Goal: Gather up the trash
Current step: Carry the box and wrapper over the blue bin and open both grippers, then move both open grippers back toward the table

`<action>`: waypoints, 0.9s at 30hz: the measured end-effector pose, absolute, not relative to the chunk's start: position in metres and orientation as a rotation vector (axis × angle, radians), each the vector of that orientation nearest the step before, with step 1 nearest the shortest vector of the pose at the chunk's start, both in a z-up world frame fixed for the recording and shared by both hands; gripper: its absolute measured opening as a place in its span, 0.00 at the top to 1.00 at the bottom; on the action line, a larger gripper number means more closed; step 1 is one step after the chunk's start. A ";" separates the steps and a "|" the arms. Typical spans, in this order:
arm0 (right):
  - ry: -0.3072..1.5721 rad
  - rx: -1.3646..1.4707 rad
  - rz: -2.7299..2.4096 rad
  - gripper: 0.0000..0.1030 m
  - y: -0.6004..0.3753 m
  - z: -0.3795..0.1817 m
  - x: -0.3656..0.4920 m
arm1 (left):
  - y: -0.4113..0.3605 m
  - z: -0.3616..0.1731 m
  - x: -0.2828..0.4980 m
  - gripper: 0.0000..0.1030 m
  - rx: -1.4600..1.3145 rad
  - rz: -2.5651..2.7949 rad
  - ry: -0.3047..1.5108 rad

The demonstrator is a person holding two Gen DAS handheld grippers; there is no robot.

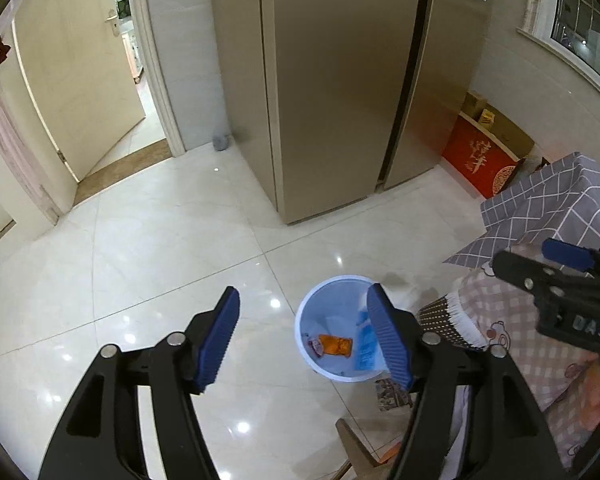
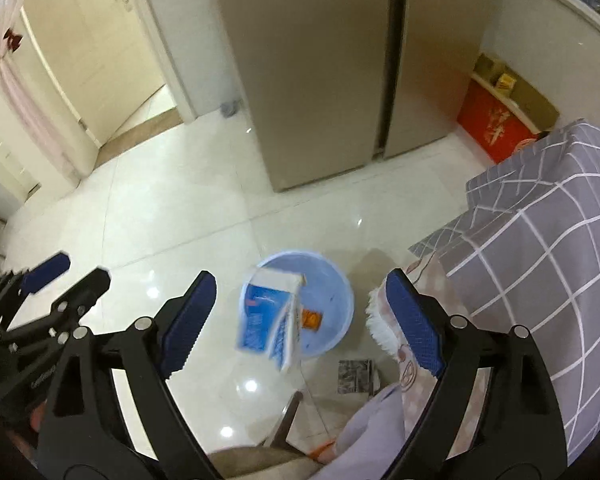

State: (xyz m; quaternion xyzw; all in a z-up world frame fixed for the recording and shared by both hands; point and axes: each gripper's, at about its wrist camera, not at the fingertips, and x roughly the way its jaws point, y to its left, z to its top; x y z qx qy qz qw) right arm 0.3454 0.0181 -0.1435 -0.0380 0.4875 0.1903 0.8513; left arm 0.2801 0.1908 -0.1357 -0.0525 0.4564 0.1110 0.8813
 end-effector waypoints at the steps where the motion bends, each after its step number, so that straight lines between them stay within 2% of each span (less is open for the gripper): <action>1: 1.036 -0.067 0.413 0.17 0.016 -0.144 0.344 | 0.191 -0.135 0.280 0.36 -0.108 0.235 0.948; 5: 1.037 -0.084 0.417 0.17 0.009 -0.143 0.338 | 0.187 -0.132 0.279 0.36 -0.117 0.226 0.941; 11: 1.049 -0.076 0.419 0.26 0.000 -0.142 0.332 | 0.170 -0.121 0.275 0.34 -0.083 0.205 0.915; 27: 0.949 -0.021 0.418 0.30 -0.046 -0.105 0.299 | 0.116 -0.079 0.264 0.25 -0.018 0.147 0.804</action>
